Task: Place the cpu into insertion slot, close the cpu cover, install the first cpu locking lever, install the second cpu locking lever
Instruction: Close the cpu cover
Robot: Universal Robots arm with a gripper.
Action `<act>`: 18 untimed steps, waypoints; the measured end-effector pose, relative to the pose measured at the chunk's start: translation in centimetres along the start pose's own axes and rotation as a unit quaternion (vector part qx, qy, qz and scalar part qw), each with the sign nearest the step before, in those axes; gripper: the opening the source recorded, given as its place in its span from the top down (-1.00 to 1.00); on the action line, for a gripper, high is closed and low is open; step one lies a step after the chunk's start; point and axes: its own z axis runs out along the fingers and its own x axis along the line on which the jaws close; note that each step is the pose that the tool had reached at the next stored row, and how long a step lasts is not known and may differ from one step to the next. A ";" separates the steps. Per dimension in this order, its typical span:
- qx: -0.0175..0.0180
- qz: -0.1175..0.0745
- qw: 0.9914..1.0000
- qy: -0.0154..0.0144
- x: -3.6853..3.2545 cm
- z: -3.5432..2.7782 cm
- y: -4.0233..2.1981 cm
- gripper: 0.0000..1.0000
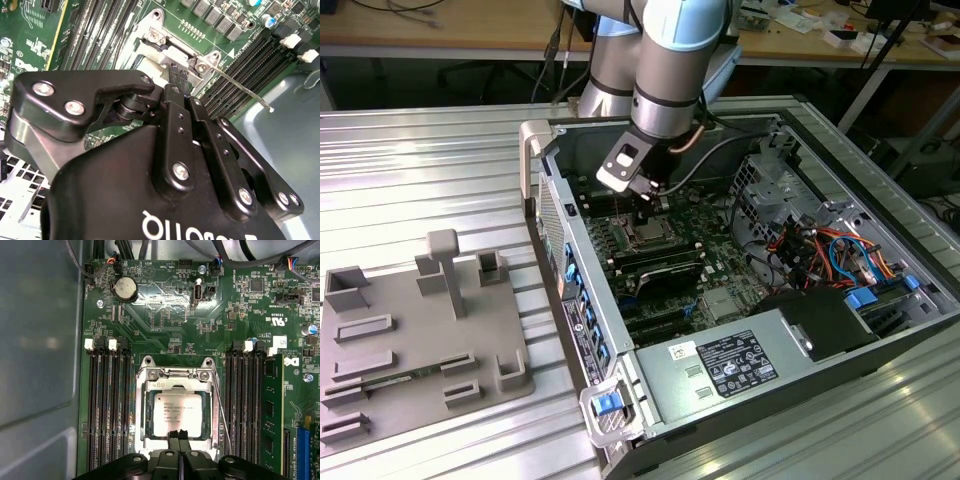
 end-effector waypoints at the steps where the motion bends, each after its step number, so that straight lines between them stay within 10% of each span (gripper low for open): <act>1: 0.000 0.000 1.000 0.000 0.01 0.08 -0.04 0.79; 18: 0.005 0.000 1.000 -0.001 0.04 1.06 -0.22 0.79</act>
